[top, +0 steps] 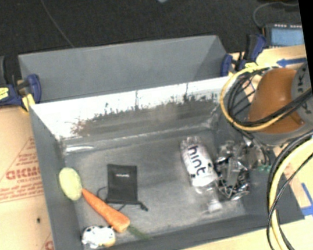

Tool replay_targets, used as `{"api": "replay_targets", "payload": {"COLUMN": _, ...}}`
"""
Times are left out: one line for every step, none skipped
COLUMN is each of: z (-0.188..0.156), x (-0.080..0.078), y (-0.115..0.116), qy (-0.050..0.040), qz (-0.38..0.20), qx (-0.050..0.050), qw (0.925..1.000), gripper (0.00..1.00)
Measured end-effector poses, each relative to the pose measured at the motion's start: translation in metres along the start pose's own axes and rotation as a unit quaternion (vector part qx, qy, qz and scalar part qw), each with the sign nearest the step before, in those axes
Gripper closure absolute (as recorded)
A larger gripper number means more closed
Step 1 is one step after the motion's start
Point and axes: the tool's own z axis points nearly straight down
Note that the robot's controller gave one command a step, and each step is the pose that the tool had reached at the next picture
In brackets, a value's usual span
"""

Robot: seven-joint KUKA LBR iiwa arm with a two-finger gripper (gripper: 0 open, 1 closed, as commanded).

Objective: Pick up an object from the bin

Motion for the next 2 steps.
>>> {"api": "replay_targets", "payload": {"z": -0.026, "x": 0.002, "y": 0.002, "qy": 0.0004, "qz": -0.005, "qx": 0.0, "qw": 1.0, "gripper": 1.0}}
{"api": "replay_targets", "payload": {"z": -0.043, "x": -0.006, "y": -0.005, "qy": -0.0044, "qz": -0.007, "qx": 0.001, "qw": 1.0, "gripper": 1.0}}
